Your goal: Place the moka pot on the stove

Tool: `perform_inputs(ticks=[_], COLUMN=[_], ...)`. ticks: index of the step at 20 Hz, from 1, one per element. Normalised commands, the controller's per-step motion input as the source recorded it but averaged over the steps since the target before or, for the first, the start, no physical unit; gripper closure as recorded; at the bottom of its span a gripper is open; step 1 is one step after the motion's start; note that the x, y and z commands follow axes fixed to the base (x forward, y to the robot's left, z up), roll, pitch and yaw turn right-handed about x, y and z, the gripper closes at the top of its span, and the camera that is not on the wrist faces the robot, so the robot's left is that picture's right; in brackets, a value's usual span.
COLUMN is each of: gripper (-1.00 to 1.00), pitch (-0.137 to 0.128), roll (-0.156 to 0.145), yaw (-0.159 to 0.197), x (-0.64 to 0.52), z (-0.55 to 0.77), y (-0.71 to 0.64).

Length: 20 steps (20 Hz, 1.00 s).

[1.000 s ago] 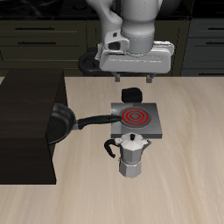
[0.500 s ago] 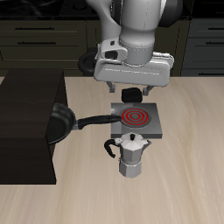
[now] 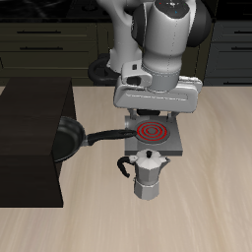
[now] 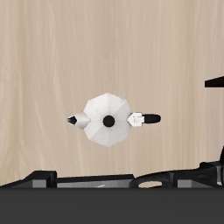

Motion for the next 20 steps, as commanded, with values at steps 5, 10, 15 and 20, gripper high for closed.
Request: perform_inputs(ticks=[5,10,15,20], gripper=[-1.00,-1.00,-1.00,-1.00], pitch=[-0.004,-0.008,0.015,0.008], roll=[-0.009,-0.011,0.003,-0.010], yaw=[-0.021,-0.009,0.006,0.005], x=[0.00,0.02,0.02,0.07], z=[-0.26,-0.20,-0.19,-0.12], y=[0.07,-0.01,0.01,-0.02])
